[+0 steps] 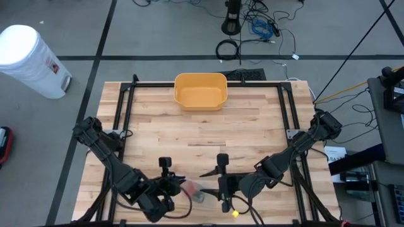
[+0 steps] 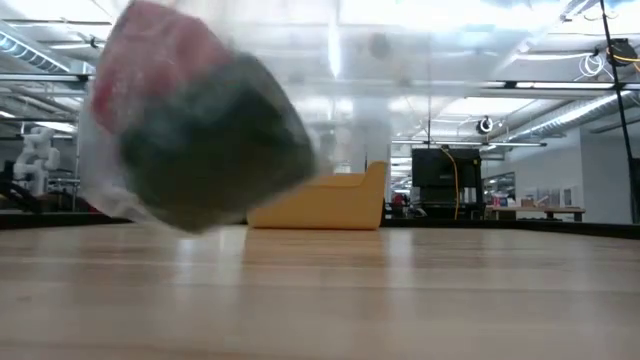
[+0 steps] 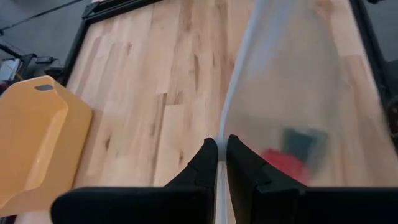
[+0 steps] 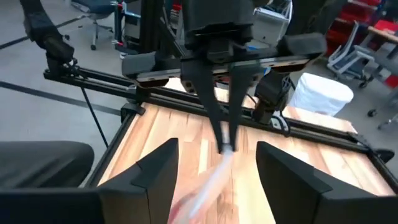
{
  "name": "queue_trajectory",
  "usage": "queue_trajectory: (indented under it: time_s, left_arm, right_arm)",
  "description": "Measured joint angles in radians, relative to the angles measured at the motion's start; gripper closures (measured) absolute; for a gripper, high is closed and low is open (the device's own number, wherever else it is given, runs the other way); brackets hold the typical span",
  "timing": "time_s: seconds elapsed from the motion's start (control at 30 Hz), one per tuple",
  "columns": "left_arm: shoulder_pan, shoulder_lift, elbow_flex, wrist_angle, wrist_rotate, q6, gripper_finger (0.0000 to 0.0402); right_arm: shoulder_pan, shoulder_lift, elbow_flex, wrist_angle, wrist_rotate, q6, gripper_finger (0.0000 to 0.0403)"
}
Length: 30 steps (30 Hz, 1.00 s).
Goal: Roll bandage
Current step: Close the transparent zip bag
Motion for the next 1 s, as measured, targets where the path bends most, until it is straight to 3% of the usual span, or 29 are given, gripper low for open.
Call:
queue_trajectory:
  time_s: [0.4, 0.63, 1.0]
  left_arm:
    - [0.080, -0.001, 0.021, 0.006, 0.014, 0.050, 0.0379]
    - [0.080, -0.001, 0.021, 0.006, 0.018, 0.052, 0.0379]
    - [0.080, -0.001, 0.022, 0.007, 0.020, 0.052, 0.0379]
  right_arm:
    - [-0.071, 0.001, 0.000, -0.169, -0.001, 0.182, 0.0229]
    - [-0.091, 0.000, 0.000, -0.199, -0.009, 0.198, 0.0252]
    - [-0.102, 0.000, 0.000, -0.206, -0.104, 0.150, 0.0395]
